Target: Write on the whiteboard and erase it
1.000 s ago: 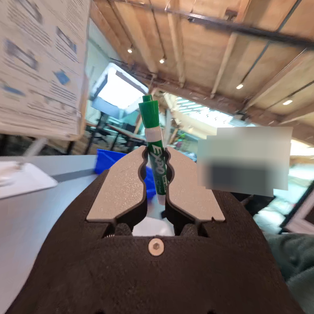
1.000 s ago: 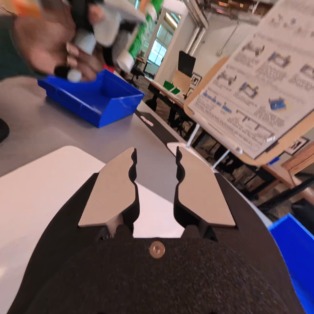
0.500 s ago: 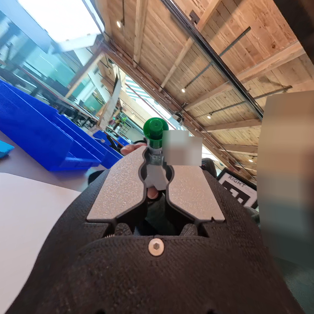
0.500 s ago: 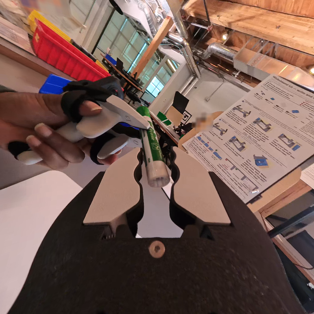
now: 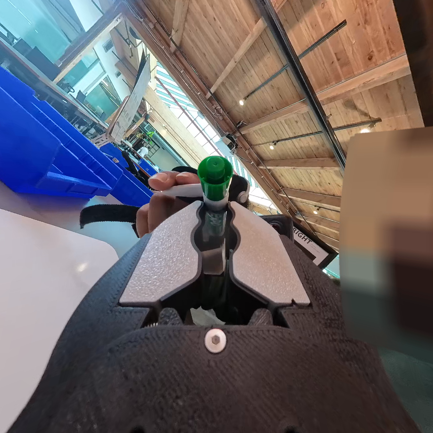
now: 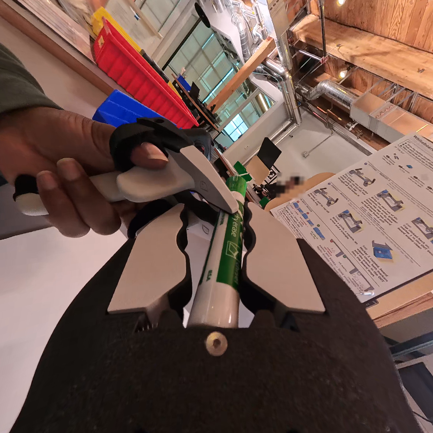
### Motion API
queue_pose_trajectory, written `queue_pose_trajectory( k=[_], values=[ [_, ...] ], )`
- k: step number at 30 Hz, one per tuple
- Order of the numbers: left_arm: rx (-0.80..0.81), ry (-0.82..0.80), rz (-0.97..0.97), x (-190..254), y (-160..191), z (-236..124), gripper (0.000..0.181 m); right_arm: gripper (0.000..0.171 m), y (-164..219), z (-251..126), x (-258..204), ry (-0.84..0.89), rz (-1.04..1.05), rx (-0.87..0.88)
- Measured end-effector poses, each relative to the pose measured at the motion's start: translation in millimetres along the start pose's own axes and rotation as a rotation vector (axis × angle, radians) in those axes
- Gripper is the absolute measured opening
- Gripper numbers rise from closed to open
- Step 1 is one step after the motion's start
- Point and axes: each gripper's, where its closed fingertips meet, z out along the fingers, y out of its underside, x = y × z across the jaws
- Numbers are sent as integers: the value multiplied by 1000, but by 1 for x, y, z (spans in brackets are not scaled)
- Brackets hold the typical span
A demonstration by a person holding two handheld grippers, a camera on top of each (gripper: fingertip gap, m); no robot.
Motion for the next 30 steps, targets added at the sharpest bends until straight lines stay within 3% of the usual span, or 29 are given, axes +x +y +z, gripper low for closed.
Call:
queue_pose_trajectory(
  k=[10, 17, 25, 30],
  values=[
    [77, 45, -98, 2, 4, 2, 18, 49, -3, -2, -1, -1, 0, 37],
    [27, 15, -30, 3, 8, 5, 19, 35, -10, -10, 5, 25, 0, 69],
    [-71, -67, 181, -7, -14, -13, 36, 34, -5, -18, 20, -2, 182, 92],
    [-305, -116, 441, -12, 3, -27, 34, 34, 0, -22, 3, -230, 465, 108]
  ],
)
